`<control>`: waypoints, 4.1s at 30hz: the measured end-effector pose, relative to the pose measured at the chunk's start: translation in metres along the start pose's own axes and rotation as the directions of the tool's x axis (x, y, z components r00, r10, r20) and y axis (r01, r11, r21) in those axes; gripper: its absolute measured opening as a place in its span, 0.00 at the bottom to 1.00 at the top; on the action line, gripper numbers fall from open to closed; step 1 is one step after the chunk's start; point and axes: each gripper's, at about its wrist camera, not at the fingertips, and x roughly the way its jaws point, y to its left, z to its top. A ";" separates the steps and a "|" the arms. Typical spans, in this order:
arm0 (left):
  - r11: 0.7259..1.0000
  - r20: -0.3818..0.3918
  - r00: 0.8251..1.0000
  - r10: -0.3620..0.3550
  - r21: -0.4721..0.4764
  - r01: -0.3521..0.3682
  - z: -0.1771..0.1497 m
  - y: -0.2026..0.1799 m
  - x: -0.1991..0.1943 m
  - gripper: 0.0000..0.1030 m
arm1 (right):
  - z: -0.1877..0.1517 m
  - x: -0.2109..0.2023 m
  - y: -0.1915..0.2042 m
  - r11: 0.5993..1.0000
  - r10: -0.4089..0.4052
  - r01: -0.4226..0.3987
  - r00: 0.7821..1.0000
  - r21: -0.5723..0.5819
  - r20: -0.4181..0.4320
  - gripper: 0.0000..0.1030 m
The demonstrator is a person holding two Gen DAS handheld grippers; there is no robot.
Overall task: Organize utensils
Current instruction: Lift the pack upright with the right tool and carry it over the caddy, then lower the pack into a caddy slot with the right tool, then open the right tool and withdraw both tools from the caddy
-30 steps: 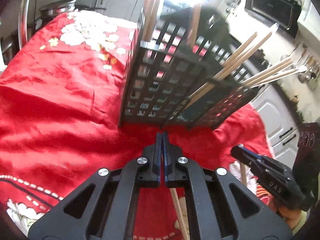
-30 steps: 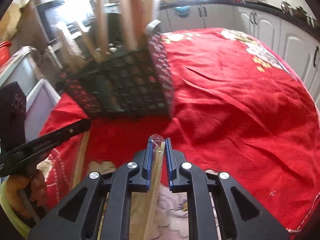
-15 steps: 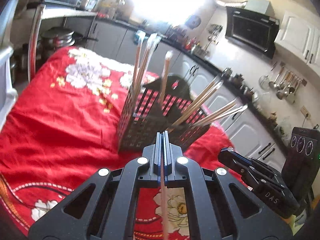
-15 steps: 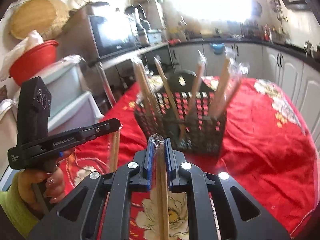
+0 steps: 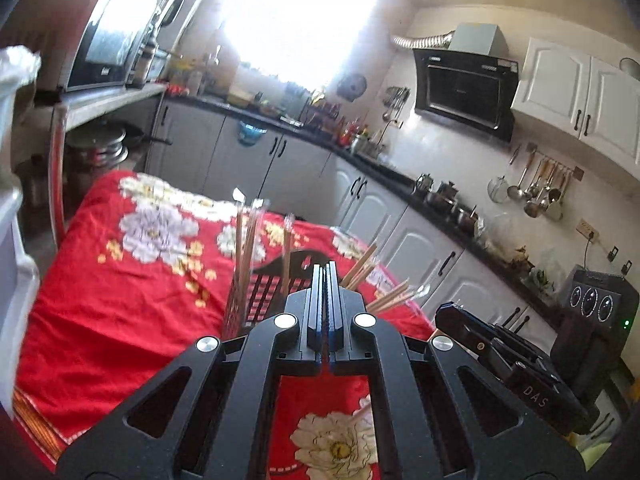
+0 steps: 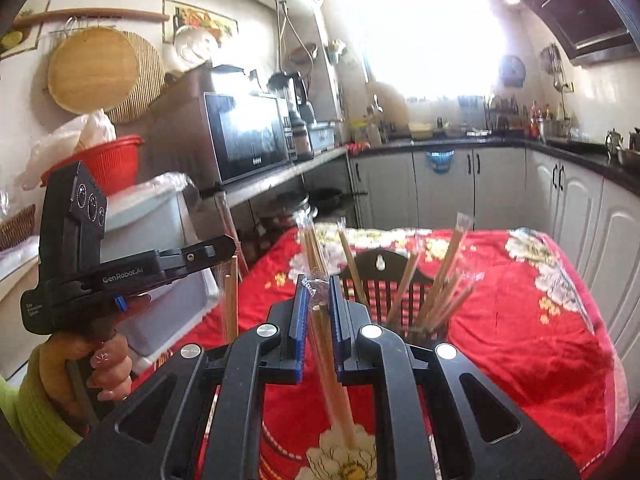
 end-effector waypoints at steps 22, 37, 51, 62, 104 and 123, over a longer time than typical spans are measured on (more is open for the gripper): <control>0.989 0.157 0.987 -0.046 0.144 0.023 0.090 -0.050 0.003 0.00 | 0.075 -0.003 0.003 0.999 -0.009 0.016 0.985 -0.036 0.170 0.10; 0.986 0.182 0.983 -0.019 0.169 -0.012 0.114 -0.056 0.046 0.00 | 0.102 0.018 -0.014 0.998 -0.042 0.050 0.969 -0.028 0.242 0.10; 0.993 0.175 0.984 0.021 0.110 -0.041 0.104 -0.029 0.083 0.00 | 0.102 0.052 -0.037 0.999 -0.051 0.052 0.960 0.002 0.274 0.10; 0.990 0.156 0.987 0.050 0.120 -0.069 0.080 -0.010 0.105 0.00 | 0.076 0.083 -0.047 0.998 -0.063 0.062 0.967 0.012 0.247 0.10; 0.989 0.030 0.991 0.131 0.069 -0.133 0.011 0.014 0.063 0.41 | 0.016 0.049 -0.045 0.990 -0.142 0.142 0.982 0.010 0.122 0.48; 0.985 -0.047 0.986 0.161 0.064 -0.158 -0.042 0.012 0.021 0.77 | -0.025 0.005 -0.028 0.985 -0.171 0.172 0.980 -0.007 0.100 0.68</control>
